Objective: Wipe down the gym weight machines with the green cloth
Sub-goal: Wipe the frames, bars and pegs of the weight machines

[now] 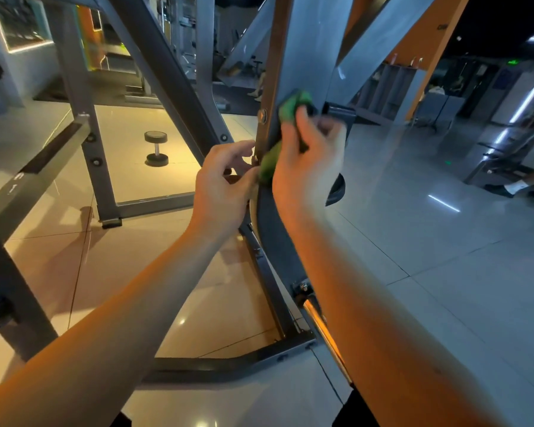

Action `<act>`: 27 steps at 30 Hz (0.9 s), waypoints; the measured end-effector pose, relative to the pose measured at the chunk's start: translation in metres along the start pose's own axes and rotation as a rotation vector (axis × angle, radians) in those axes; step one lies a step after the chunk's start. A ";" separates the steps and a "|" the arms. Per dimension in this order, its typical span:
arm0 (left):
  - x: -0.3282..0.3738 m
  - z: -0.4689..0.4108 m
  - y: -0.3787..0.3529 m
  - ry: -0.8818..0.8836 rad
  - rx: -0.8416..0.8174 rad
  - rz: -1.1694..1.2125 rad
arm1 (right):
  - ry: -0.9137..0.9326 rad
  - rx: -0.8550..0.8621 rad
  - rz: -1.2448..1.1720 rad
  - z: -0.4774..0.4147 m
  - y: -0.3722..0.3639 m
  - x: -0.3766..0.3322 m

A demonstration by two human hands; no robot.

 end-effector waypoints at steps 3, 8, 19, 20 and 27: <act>0.007 -0.012 0.002 -0.026 0.003 -0.012 | 0.078 0.012 -0.016 -0.019 0.000 -0.021; 0.009 -0.019 0.002 0.021 0.055 0.003 | 0.009 -0.136 0.117 0.041 0.004 0.038; 0.046 -0.081 0.006 0.000 0.123 0.043 | 0.133 -0.036 -0.029 -0.081 0.000 -0.091; 0.050 -0.088 0.006 -0.018 0.127 0.035 | 0.143 -0.038 -0.028 -0.082 0.000 -0.092; 0.062 -0.098 0.007 -0.060 0.101 0.026 | -0.025 -0.140 -0.046 -0.007 -0.002 -0.021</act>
Point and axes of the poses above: each hand's wrist, its own z-axis away from the middle knuckle, its own y-axis out of the back of the hand, x = y × z, the point moved 8 cm from there along -z, towards the middle knuckle, and after that the axes turned 13 degrees about -y, right-handed, at the moved point
